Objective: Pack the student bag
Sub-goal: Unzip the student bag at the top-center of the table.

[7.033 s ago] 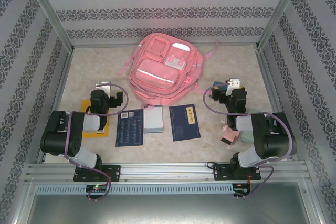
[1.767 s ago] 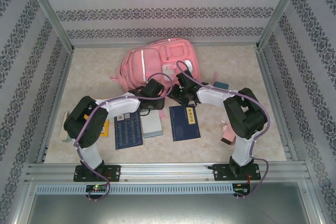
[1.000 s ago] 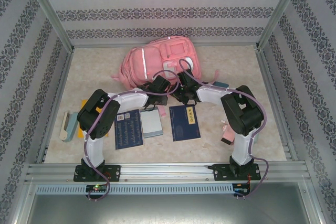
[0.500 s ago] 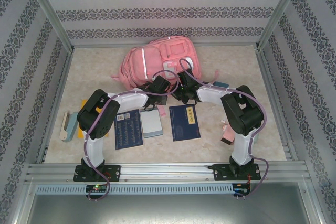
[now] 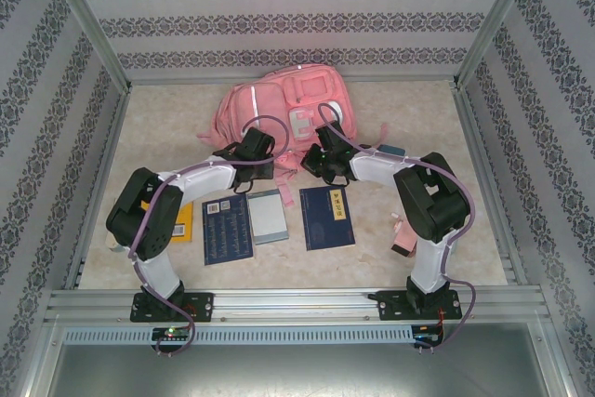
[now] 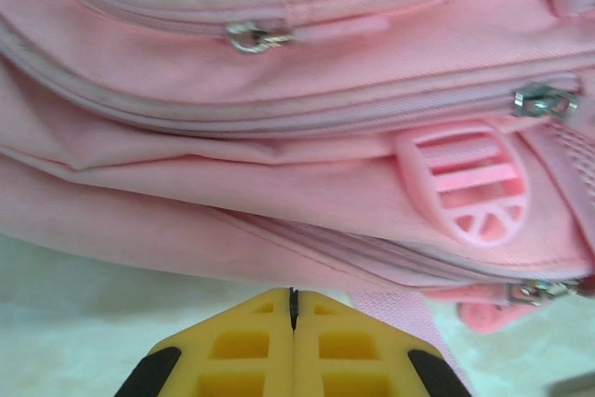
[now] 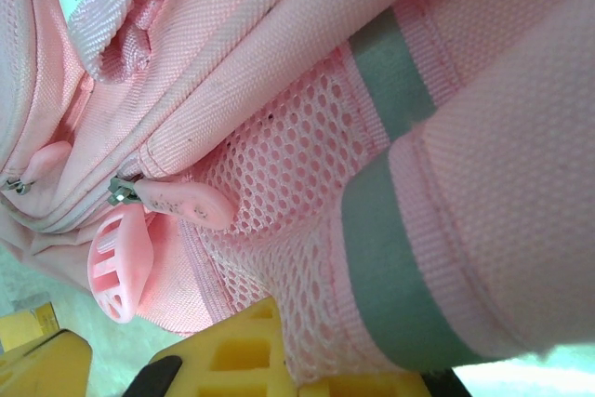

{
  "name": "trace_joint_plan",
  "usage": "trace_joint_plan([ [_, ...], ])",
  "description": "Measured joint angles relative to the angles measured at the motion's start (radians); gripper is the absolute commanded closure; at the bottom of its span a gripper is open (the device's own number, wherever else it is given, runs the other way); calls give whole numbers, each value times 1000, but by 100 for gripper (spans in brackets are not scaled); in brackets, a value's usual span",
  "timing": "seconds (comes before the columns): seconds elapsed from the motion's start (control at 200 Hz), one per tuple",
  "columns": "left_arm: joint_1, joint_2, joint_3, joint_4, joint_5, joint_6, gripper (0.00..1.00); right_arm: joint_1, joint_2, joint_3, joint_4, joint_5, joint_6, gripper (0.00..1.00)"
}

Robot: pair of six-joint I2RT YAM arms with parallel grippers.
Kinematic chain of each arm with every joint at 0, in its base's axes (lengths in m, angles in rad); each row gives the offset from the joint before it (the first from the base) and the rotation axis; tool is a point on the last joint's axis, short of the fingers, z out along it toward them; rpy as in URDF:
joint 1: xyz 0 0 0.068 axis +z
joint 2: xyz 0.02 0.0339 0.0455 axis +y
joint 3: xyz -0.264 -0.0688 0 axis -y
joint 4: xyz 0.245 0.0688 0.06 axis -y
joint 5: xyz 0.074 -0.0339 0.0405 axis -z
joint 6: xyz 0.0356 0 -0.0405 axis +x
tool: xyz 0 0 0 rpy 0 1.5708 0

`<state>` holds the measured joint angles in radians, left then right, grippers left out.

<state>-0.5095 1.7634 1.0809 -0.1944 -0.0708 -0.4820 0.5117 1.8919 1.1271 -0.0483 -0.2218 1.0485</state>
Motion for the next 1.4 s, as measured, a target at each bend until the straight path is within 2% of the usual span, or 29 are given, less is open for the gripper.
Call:
trace_joint_plan([
  [0.085, 0, 4, -2, 14, 47, 2, 73, -1, 0, 0, 0, 0, 0, 100],
  [0.345, -24, 73, 0, 62, 142, 8, 72, -6, 12, 5, -11, 0, 0, 97],
  [0.614, -78, 122, 48, 61, 110, 93, 71, -6, 40, 18, -16, -1, 0, 97],
  [0.694, -83, 130, 72, 60, 92, 129, 67, -11, 43, 21, -19, -5, 0, 97],
  [0.929, -92, 176, 133, 31, 54, 216, 66, -13, 46, 24, -23, -15, 0, 97],
  [1.099, -93, 209, 164, 8, 45, 264, 61, -13, 47, 25, -23, -16, 0, 96],
  [1.399, -93, 230, 201, -36, 51, 305, 63, -13, 48, 29, -30, -19, -1, 96],
])
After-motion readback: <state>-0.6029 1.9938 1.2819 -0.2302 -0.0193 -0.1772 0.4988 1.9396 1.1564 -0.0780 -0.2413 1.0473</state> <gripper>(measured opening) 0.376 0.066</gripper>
